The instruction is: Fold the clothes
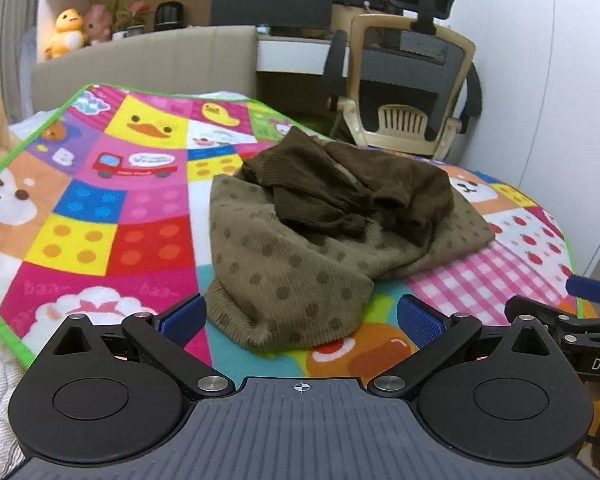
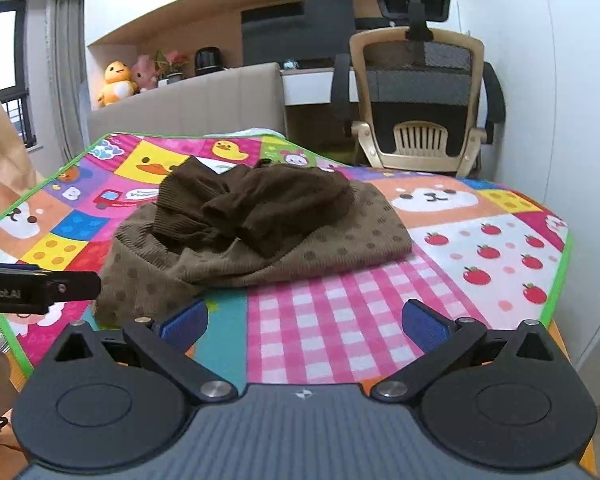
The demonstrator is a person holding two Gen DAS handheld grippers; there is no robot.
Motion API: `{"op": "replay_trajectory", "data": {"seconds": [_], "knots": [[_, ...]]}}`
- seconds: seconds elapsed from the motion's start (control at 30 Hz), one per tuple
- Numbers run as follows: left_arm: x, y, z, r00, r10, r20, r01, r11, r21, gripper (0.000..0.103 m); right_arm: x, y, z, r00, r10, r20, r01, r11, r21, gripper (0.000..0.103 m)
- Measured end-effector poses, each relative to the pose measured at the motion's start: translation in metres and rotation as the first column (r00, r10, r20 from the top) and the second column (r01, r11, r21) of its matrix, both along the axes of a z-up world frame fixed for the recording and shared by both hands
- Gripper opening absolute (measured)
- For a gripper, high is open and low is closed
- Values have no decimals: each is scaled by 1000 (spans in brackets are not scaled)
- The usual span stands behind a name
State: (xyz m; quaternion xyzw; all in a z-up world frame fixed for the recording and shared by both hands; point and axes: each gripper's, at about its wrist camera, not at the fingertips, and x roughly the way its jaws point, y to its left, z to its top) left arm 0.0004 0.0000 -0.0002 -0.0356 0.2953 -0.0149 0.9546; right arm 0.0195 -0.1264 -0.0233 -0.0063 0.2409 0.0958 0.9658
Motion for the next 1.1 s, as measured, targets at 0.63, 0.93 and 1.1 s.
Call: {"op": "replay_trajectory", "data": {"seconds": [0.63,0.93,1.1], "knots": [[1,0,-2,1000,7,-21,-6,1000,13,103,7,-9,-5,999,-25,-26,26,999,28,103],[3,0,-2,999,2,-32,-2,1000,12,103,5,1,-7,1000,-21,-14,20,999,-30,103],[3,0,-2,999,3,-33,-2,1000,12,103,5,2,-7,1000,-19,-8,18,999,-43,103]]}}
